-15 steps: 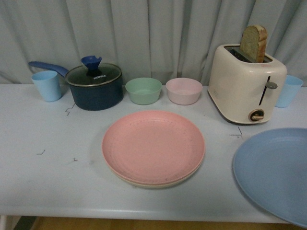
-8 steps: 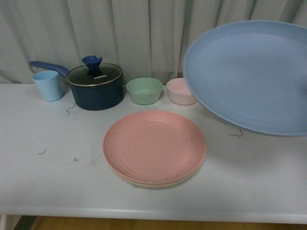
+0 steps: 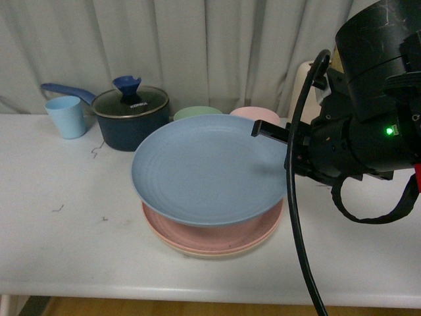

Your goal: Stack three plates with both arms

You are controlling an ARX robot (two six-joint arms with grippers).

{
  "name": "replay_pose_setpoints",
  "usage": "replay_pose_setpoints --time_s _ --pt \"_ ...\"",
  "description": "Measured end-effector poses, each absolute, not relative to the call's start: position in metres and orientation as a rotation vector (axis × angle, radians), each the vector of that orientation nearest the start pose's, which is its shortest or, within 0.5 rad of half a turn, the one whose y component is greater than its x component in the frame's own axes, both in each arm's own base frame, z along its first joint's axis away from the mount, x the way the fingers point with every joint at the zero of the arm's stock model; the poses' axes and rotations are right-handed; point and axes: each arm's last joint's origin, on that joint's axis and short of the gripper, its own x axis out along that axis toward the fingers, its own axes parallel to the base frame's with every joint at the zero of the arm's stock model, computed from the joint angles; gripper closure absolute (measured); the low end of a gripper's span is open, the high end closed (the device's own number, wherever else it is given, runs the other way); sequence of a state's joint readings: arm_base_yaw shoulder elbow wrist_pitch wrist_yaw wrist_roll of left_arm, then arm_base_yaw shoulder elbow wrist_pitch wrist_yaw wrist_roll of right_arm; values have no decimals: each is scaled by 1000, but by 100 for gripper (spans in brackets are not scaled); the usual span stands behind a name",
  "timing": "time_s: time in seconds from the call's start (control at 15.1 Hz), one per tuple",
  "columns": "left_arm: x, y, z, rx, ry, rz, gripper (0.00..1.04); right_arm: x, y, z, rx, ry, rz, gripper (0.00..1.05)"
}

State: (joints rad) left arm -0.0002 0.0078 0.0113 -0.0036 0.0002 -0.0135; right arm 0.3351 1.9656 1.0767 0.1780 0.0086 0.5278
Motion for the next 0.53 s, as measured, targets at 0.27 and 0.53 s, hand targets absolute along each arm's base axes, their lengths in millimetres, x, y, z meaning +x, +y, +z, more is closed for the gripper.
replay_pose_setpoints --time_s 0.27,0.53 --pt "98 0 166 -14 0 0 7 380 131 114 372 801 81 102" --pt "98 0 166 -14 0 0 7 381 132 91 364 852 53 102"
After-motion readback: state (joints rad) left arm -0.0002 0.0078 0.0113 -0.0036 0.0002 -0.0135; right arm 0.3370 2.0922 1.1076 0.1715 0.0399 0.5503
